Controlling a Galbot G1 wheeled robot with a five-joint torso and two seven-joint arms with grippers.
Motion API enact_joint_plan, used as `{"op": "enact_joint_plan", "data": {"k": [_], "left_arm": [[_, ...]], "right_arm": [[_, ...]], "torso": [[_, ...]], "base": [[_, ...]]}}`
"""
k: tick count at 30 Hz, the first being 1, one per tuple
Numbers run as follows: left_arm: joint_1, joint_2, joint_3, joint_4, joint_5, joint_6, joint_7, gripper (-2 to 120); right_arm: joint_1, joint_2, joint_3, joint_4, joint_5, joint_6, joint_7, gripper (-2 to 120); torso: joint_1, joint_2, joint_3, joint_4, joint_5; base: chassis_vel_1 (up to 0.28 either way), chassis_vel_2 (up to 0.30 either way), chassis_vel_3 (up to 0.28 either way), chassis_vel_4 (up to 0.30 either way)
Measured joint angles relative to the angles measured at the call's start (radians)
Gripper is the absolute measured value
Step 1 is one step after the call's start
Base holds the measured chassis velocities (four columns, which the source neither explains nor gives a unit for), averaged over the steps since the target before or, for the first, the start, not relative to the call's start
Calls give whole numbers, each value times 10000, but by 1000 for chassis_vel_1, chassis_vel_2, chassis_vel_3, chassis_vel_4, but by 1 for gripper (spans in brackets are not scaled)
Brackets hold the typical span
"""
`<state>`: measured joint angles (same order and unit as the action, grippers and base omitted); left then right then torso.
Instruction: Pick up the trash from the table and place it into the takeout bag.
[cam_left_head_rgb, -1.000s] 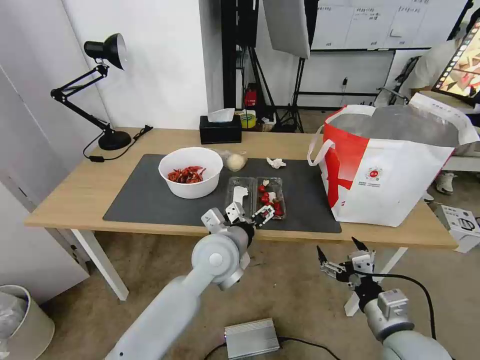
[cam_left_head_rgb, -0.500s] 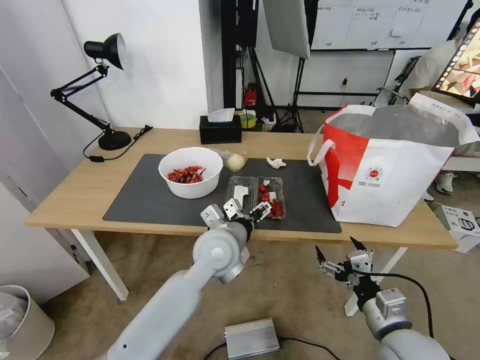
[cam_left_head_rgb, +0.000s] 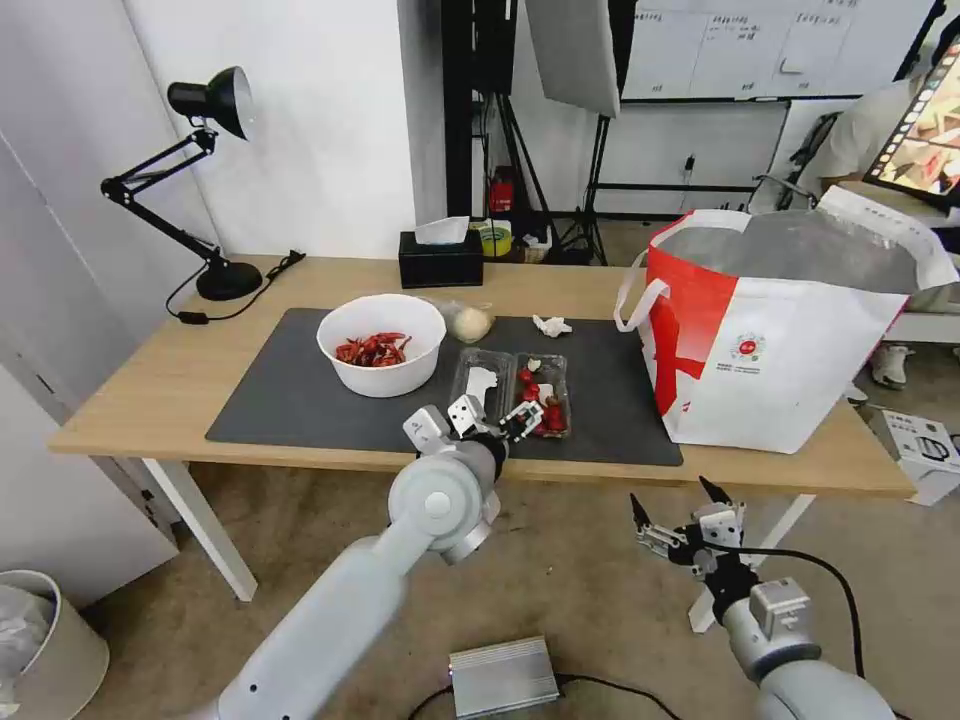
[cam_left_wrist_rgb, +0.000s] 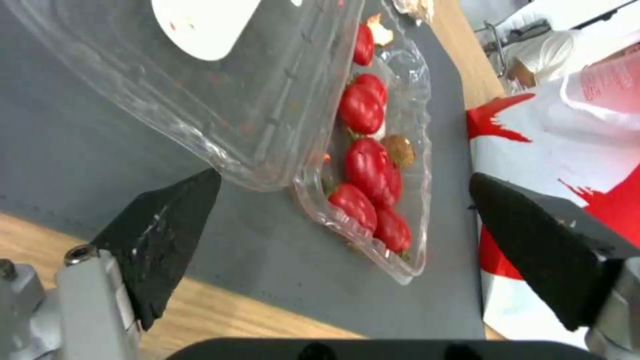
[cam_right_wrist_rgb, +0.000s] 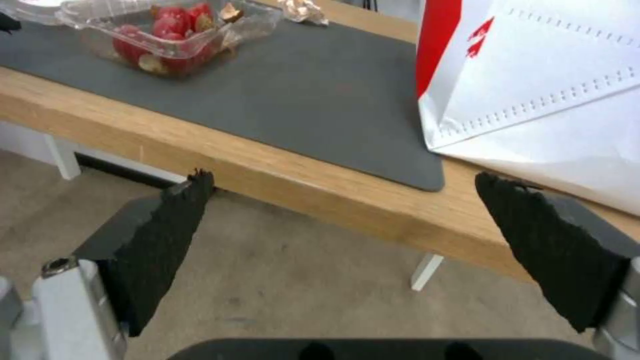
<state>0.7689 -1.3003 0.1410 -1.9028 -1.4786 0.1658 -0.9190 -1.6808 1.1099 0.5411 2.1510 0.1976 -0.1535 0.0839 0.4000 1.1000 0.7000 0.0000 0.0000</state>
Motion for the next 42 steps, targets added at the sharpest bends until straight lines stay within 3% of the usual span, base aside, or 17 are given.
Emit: {"op": "enact_joint_plan", "data": {"k": [20,42], "left_arm": [[245,87,-281,-425,439,-317,87,100],[307,282,-307,-932,752,-947,1081,100]], "right_arm": [[111,76,-232,-217,-172,30,-26,100],[145,20,-331,-214,-197,42,-48,100]], "torso": [[0,0,0,0,0],[0,0,0,0,0]], "base": [[0,0,0,0],[0,0,0,0]]}}
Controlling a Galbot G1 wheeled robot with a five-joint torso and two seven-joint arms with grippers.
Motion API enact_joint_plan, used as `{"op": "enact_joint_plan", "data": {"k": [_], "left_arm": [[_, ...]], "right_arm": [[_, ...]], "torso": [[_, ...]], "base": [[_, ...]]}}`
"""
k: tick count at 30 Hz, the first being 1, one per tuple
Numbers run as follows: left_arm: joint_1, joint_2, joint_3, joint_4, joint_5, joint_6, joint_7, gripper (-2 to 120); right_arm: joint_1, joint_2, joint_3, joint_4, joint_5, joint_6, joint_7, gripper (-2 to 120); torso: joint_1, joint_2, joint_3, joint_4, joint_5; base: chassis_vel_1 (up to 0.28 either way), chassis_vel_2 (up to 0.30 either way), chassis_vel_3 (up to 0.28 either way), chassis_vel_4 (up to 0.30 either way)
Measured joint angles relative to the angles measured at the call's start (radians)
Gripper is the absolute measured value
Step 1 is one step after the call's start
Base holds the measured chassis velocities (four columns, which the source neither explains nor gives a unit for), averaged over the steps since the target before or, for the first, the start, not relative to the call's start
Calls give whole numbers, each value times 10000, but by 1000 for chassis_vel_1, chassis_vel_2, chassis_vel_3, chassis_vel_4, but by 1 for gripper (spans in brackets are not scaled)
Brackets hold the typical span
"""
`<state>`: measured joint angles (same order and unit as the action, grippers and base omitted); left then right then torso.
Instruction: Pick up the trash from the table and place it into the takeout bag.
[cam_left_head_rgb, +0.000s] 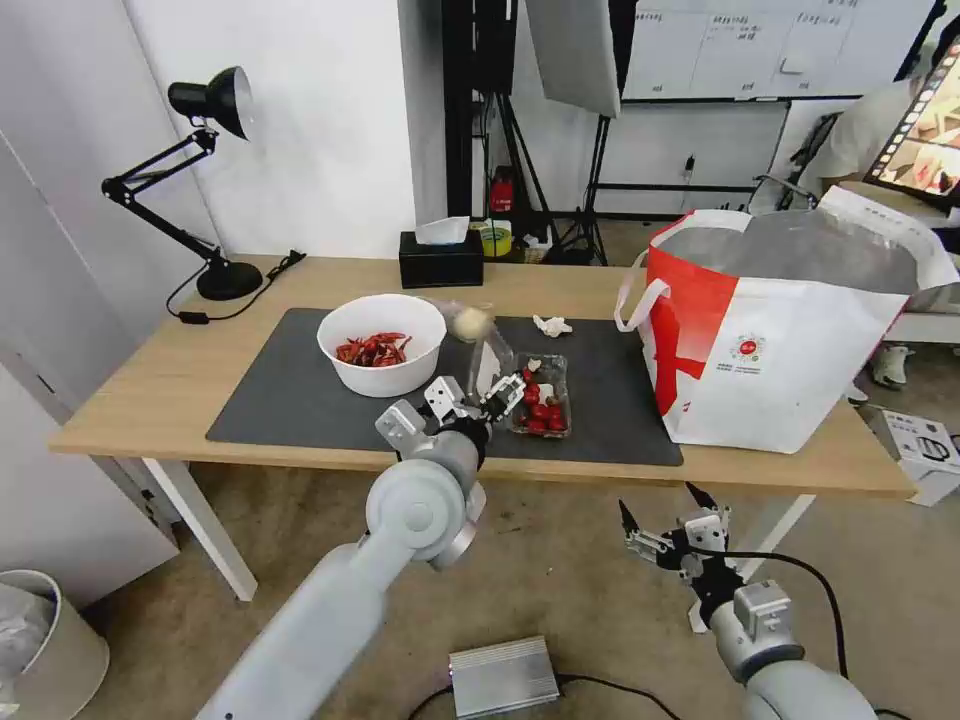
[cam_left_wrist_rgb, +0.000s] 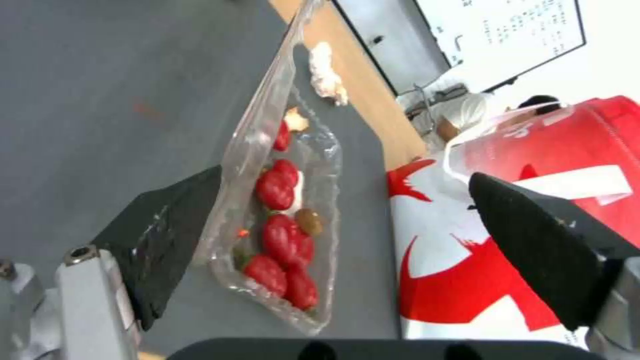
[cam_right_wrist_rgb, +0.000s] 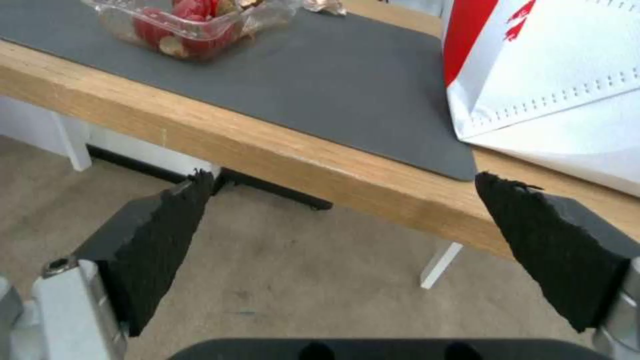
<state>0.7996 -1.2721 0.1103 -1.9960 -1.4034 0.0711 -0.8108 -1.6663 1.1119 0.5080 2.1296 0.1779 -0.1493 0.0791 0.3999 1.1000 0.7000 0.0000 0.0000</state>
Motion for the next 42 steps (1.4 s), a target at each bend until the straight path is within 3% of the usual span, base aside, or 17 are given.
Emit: {"op": "enact_joint_plan", "data": {"k": [42], "left_arm": [[-842,130,804,-132,-622,-26,388,100]], "right_arm": [[-140,47,219,172,47,243,-33,100]], "torso": [[1,-1,0,0,0]], "base": [[0,0,0,0]]}}
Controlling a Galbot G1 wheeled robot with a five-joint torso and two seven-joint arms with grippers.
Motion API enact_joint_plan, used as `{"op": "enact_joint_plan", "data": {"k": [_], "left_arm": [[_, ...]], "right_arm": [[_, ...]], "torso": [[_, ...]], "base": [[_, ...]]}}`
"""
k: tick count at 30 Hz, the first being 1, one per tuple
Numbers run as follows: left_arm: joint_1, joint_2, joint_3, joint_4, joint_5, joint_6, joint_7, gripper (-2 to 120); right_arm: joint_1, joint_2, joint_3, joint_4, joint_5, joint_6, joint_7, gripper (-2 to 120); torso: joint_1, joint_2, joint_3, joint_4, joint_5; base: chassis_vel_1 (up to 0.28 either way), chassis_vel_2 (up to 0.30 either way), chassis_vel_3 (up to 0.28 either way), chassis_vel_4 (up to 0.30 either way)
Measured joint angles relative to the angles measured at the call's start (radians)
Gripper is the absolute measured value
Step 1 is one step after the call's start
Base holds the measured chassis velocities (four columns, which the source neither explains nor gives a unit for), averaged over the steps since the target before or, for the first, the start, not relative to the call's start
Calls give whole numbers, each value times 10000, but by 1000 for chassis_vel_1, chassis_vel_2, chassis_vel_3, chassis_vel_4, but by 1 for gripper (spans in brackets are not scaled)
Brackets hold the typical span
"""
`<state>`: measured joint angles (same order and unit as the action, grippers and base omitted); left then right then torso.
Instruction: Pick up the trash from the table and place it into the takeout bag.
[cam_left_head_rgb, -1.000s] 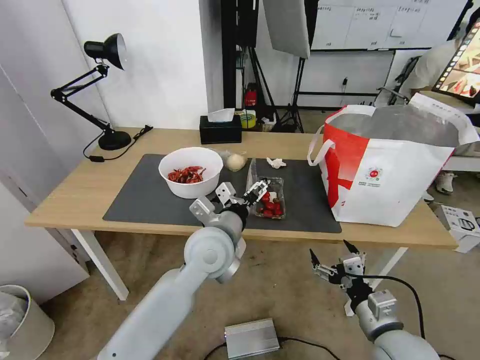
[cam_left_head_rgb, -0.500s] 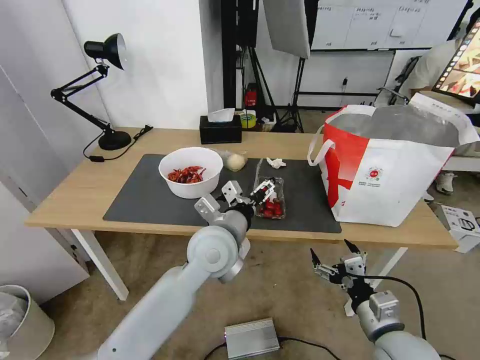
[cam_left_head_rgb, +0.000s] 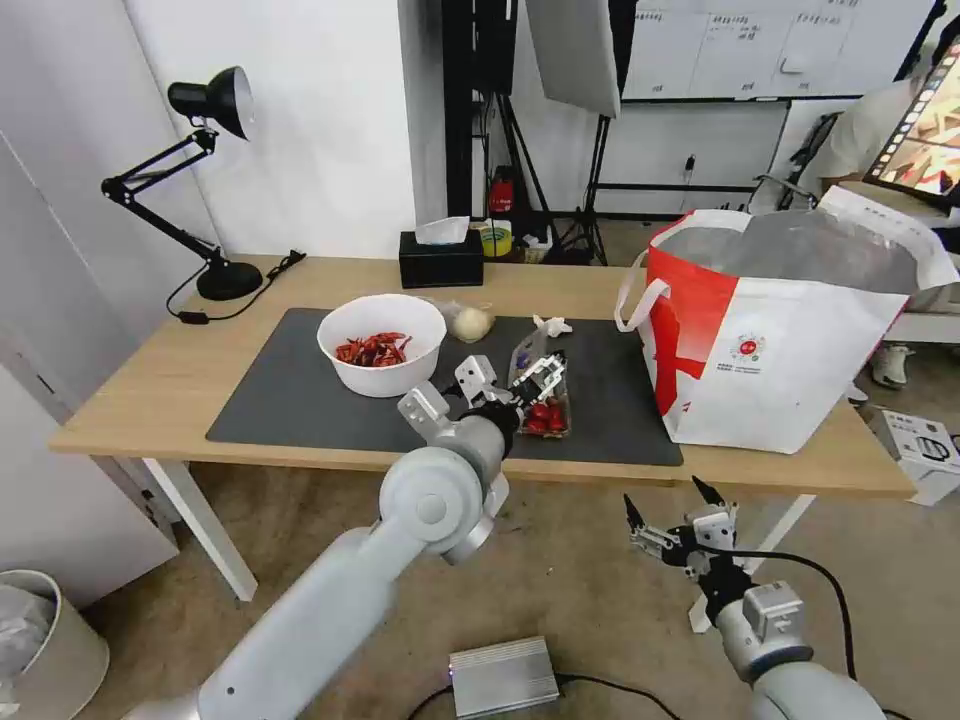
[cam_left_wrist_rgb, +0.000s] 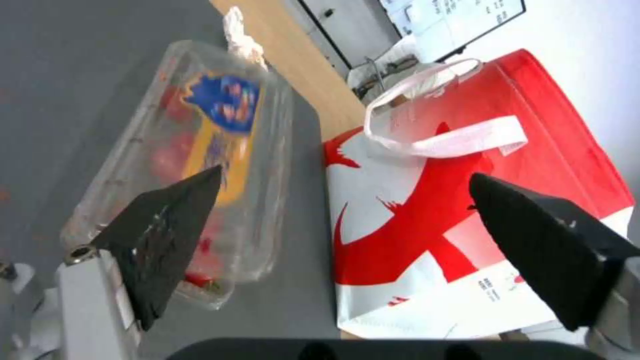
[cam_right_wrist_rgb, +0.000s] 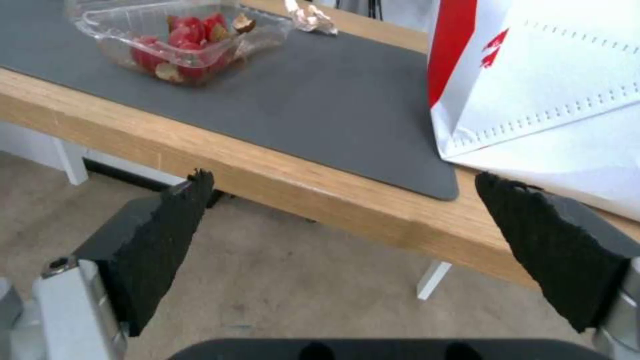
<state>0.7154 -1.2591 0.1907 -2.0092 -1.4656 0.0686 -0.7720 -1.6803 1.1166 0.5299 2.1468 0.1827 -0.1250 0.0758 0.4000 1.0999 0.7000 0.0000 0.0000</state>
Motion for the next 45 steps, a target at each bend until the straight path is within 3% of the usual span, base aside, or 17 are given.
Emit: {"op": "enact_joint_plan", "data": {"k": [7,11,22,25,26,35,39,45], "left_arm": [[-131,186,110,-28,-10,155,257,100],[-235,427,262,-101,36,299,608,93],[-1156,1467,890,509,1455,506,2258,54],[-1464,1803,1313,906,2266,522,2858,37],[-1464,1803,1313,906,2266,522,2858,37],[-1858,2281,2260,1611,3540,614,3698,3],[-1961,2396,2461,1744,3703,694,3916,0],[-2014,2622,2753,1974,4127,903,4295,0]], "right_arm": [[9,-34,24,15,18,22,-28,100],[0,-78,33,33,25,24,-39,100],[4,-161,58,75,63,41,-59,100],[57,-172,53,88,332,49,-107,100],[57,-172,53,88,332,49,-107,100],[321,-504,306,371,2257,17,-255,100],[407,-600,383,508,3053,-78,-255,100],[860,-919,598,893,5649,-540,22,100]], "torso": [[1,0,0,0,0],[0,0,0,0,0],[0,0,0,0,0],[0,0,0,0,0],[0,0,0,0,0],[1,0,0,0,-1],[0,0,0,0,0],[0,0,0,0,0]], "base": [[0,0,0,0],[0,0,0,0],[0,0,0,0],[0,0,0,0],[0,0,0,0],[0,0,0,0],[0,0,0,0],[0,0,0,0]]}}
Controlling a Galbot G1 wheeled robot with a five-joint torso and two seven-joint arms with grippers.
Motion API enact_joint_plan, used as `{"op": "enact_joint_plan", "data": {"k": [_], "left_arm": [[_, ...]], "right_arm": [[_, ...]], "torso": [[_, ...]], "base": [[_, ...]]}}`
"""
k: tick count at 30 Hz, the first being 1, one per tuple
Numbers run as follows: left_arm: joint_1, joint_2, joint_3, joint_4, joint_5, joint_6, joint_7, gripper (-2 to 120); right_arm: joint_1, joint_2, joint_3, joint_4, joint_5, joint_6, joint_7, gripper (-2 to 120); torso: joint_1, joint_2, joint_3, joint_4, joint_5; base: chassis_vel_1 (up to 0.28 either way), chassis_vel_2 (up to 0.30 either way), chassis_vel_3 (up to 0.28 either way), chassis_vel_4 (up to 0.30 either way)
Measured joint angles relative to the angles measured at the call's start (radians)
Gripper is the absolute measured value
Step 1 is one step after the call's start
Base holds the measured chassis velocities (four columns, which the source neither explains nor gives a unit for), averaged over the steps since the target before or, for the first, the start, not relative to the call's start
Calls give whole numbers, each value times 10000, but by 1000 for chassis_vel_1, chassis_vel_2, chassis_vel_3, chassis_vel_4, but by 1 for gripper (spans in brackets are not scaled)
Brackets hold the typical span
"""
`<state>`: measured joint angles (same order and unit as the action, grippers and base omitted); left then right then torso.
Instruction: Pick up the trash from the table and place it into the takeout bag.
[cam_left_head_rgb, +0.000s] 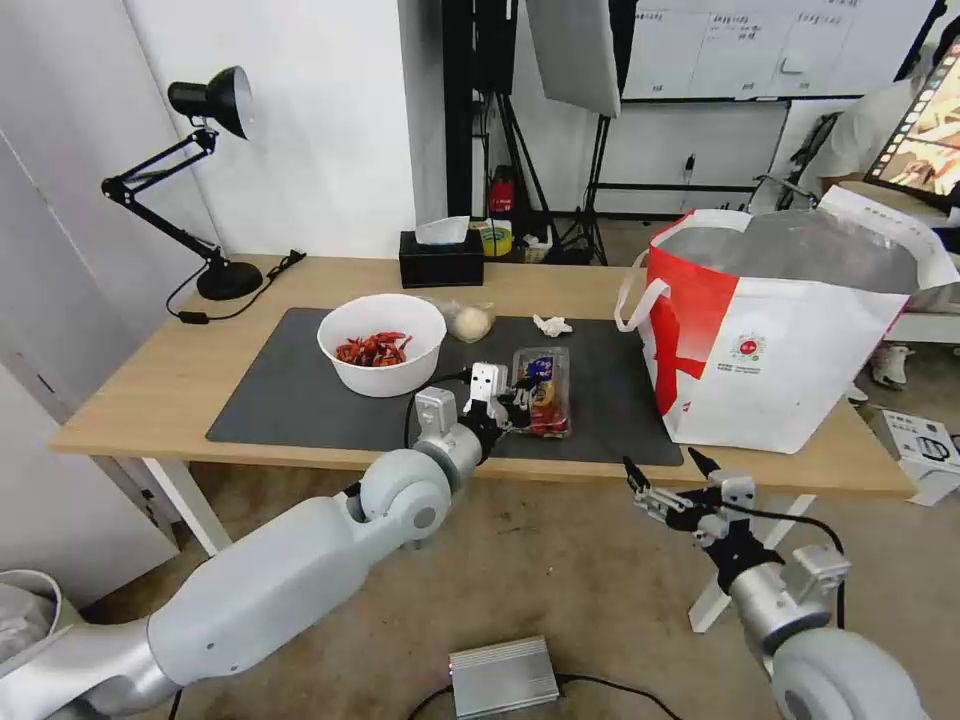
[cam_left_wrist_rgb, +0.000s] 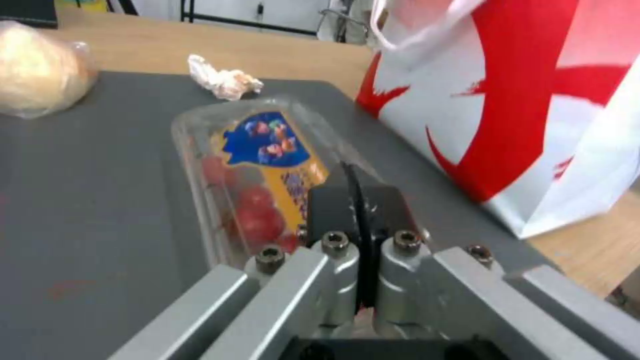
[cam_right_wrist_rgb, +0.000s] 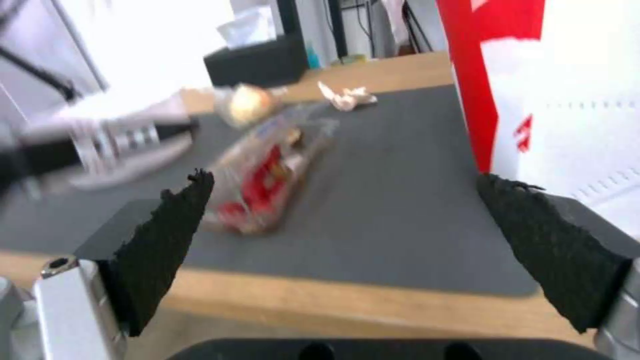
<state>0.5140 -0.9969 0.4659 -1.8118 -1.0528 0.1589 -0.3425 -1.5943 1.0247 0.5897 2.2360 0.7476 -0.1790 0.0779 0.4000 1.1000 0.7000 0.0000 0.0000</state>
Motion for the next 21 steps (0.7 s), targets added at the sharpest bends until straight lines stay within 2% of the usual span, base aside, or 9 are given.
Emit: {"op": "enact_joint_plan", "data": {"k": [5,6,8,9,12,21], "left_arm": [[83,36,127,-21,109,31,94,0],[83,36,127,-21,109,31,94,0],[58,8,223,28,130,32,102,0],[58,8,223,28,130,32,102,0],[-22,-91,418,219,202,33,113,0],[-107,-304,557,451,213,19,107,0]], "right_arm": [[518,-198,161,154,2150,-335,474,100],[518,-198,161,154,2150,-335,474,100],[833,-328,165,221,3238,-484,787,100],[833,-328,165,221,3238,-484,787,100],[1235,-407,164,323,4928,-653,1355,100],[2335,-472,46,142,7335,-854,2572,100]], "torso": [[0,0,0,0,0],[0,0,0,0,0],[0,0,0,0,1],[0,0,0,0,1],[0,0,0,0,1],[0,-1,0,-1,1]], "base": [[0,0,0,0],[0,0,0,0],[0,0,0,0],[0,0,0,0],[0,0,0,0],[0,0,0,0]]}}
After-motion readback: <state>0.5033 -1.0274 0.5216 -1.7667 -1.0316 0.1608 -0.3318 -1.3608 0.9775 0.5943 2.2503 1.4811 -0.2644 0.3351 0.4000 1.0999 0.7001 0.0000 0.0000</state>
